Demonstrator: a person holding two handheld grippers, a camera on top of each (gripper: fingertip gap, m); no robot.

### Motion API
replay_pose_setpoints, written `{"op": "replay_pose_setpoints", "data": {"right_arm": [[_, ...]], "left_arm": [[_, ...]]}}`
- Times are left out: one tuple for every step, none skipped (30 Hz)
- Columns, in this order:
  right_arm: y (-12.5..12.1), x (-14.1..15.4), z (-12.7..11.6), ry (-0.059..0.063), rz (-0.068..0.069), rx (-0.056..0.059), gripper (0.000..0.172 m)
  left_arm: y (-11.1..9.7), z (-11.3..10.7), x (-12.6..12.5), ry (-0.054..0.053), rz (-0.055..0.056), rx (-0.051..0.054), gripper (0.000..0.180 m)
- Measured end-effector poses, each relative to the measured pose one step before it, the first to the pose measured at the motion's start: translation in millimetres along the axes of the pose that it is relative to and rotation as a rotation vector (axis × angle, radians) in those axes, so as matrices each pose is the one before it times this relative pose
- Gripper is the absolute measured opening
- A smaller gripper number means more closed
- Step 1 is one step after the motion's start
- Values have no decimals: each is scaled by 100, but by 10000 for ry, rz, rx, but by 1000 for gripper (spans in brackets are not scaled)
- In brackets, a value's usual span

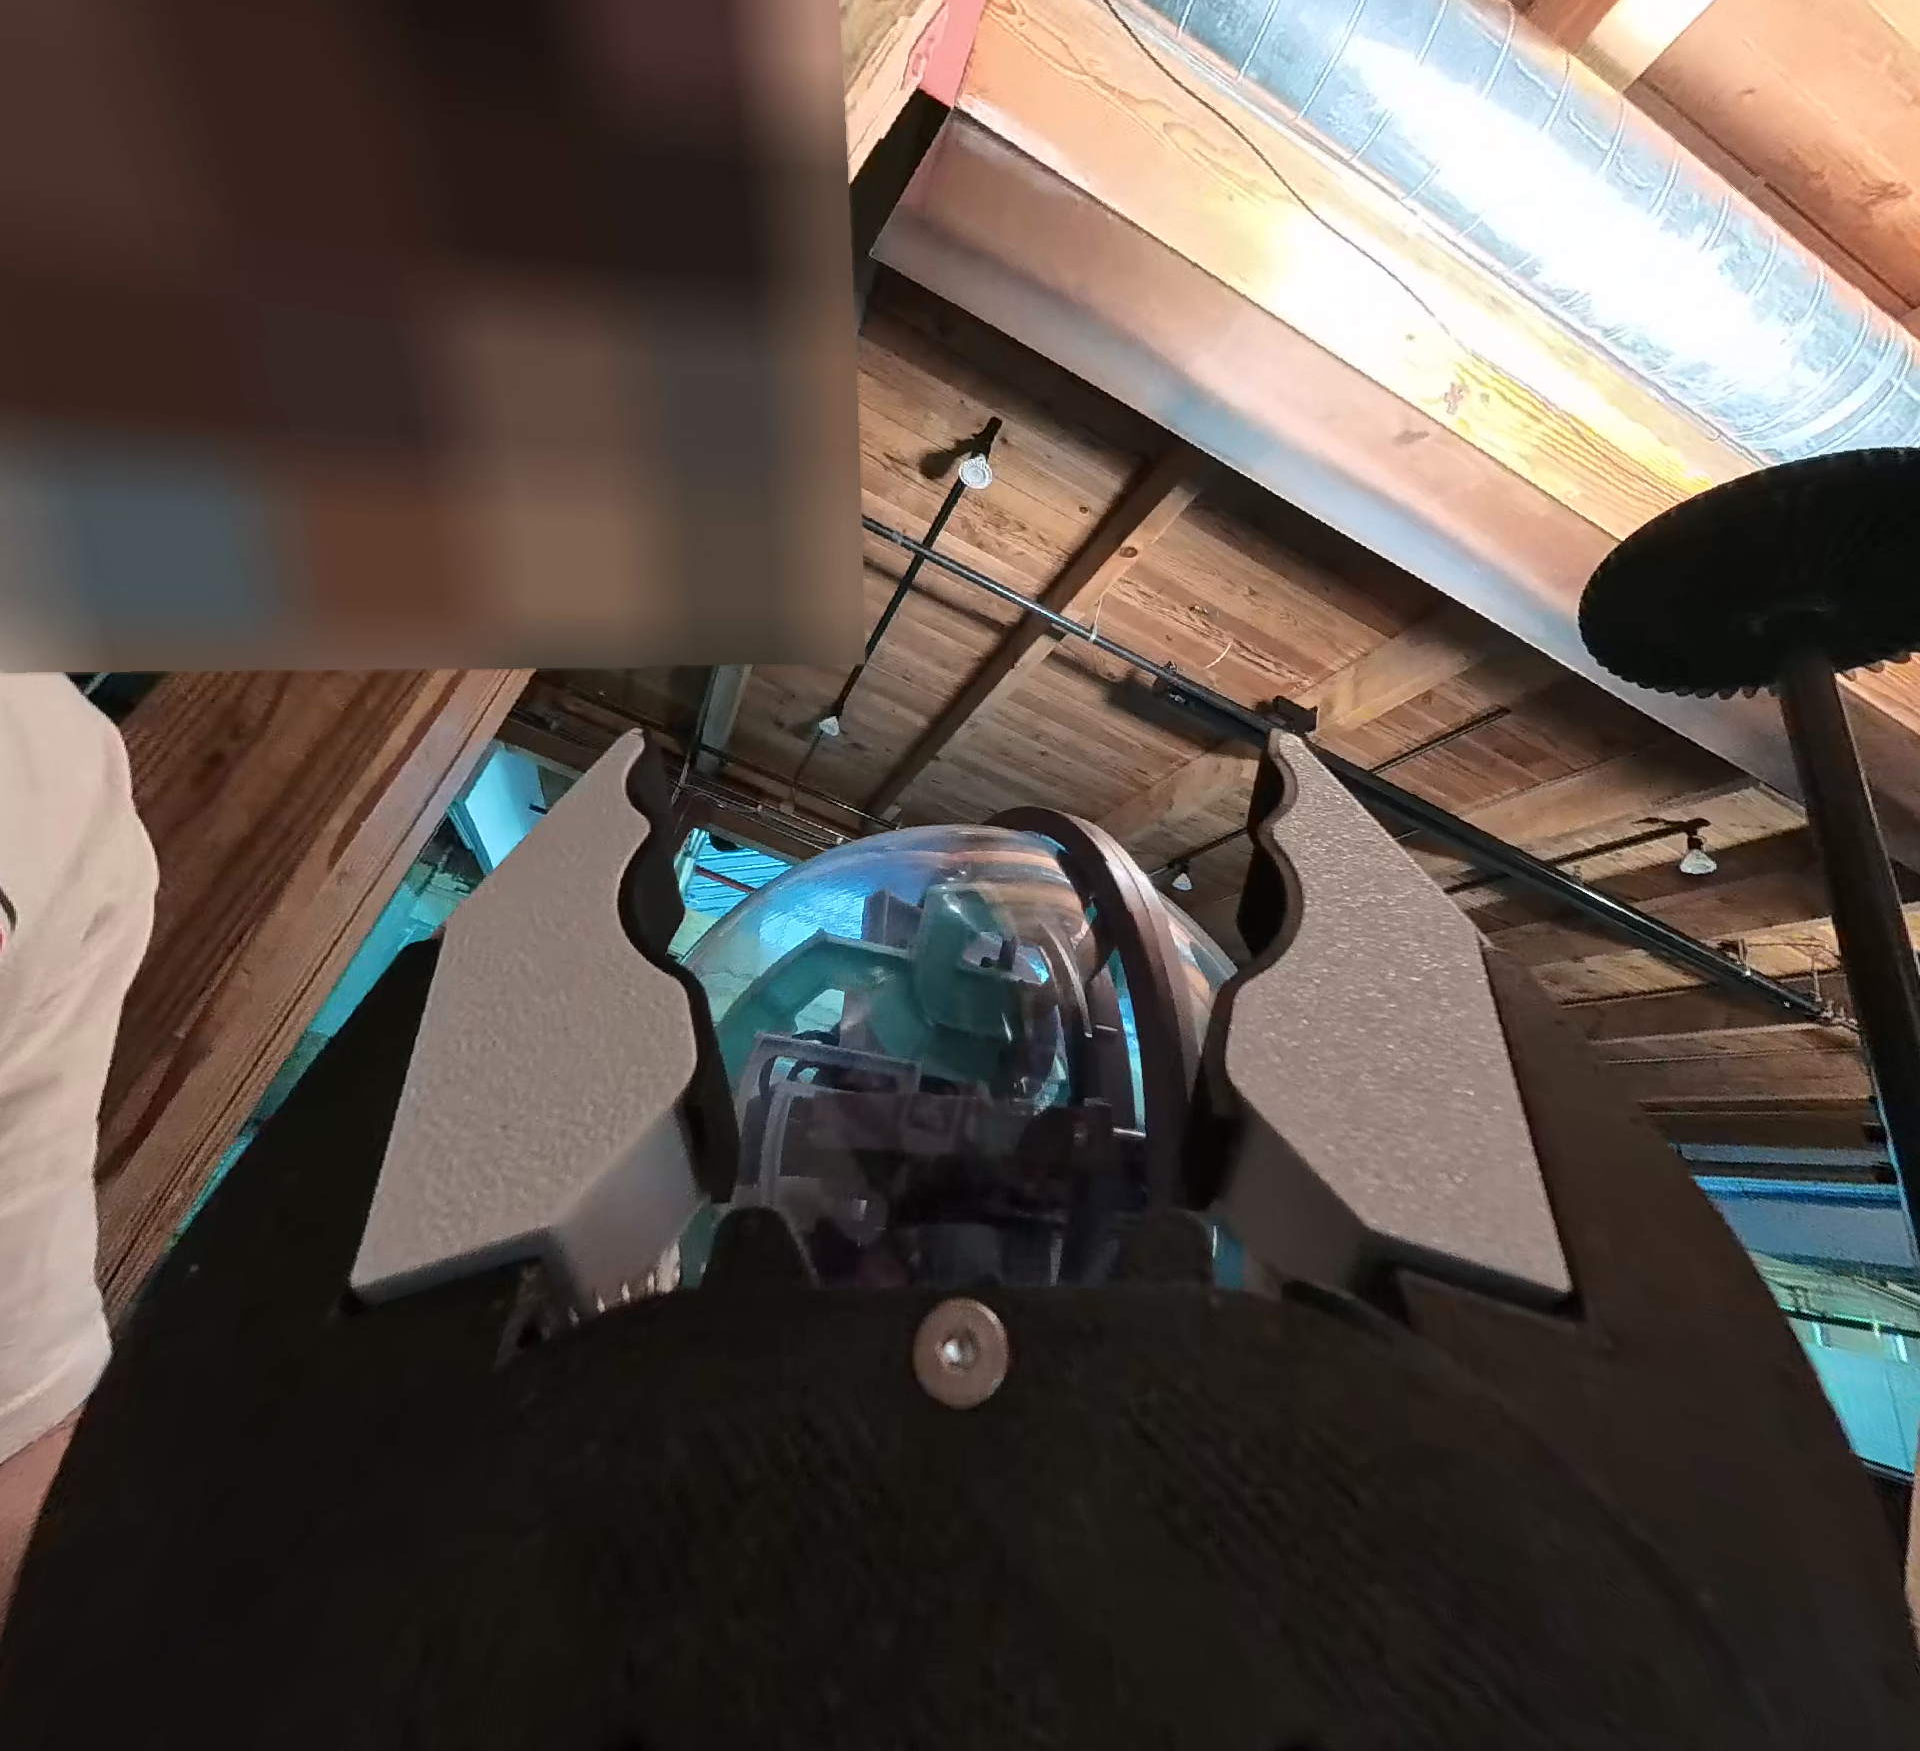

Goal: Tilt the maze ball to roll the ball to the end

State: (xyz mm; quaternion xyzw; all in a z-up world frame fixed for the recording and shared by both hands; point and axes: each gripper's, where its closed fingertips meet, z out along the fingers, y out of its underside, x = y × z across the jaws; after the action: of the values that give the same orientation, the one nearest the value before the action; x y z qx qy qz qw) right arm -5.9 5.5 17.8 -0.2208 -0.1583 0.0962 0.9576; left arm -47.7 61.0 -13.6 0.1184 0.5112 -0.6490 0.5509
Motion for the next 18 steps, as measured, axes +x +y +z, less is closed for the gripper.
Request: {"op": "replay_pose_setpoints", "data": {"right_arm": [[42, 17, -1, 18, -25, -22, 108], [60, 55, -40, 21, 0, -4, 108], [26, 114, -71, 42, 52, 33, 108], [-7, 113, -90, 34, 81, 63, 108], [-36, 110, -95, 21, 98, 82, 108], [-58, 98, -73, 17, 117, 90, 108], [-48, 57, -37, 8, 87, 69, 108], [-3, 12, -8, 3, 44, 35, 108], [20, 10, 32, 17, 26, 0, 109], [-31, -70, 91, 4, -8, -13, 109], [-177, -302, 188, -73, -80, 12, 108], [-369, -540, 295, -161, -154, 40, 107], [-482, -677, 403, -214, -191, 39, 106], [-506, -723, 433, -234, -211, 30, 106], [-461, -668, 413, -221, -231, 21, 107], [-283, -455, 348, -144, -205, -29, 108], [41, -42, 269, -6, -143, -111, 109], [419, 421, 233, 127, -24, -197, 111]], "left_arm": [[75, -53, -57, -30, -50, 12, 157], [48, -45, -47, -20, -51, 21, 157], [-2, -54, -45, -25, -42, 33, 157], [-57, -16, -26, -11, -37, 46, 157], [-130, 5, 38, 25, -9, 51, 157], [-146, 14, 42, 28, 27, 28, 157], [-102, 29, 67, 43, 77, -14, 157], [-16, 37, 75, 47, 117, -75, 157], [46, 42, 81, 49, 138, -119, 157], [30, 61, 95, 55, 155, -118, 157], [-141, 81, 108, 60, 163, -54, 157], [-434, 115, 119, 59, 162, 65, 157], [-700, 169, 121, 57, 177, 164, 157], [-750, 233, 136, 68, 213, 154, 157], [-601, 263, 150, 67, 247, 66, 157], [-340, 231, 67, 27, 216, -26, 157], [-41, 126, 2, -2, 35, -85, 157], [280, -9, -60, 0, -163, -135, 157]]}}
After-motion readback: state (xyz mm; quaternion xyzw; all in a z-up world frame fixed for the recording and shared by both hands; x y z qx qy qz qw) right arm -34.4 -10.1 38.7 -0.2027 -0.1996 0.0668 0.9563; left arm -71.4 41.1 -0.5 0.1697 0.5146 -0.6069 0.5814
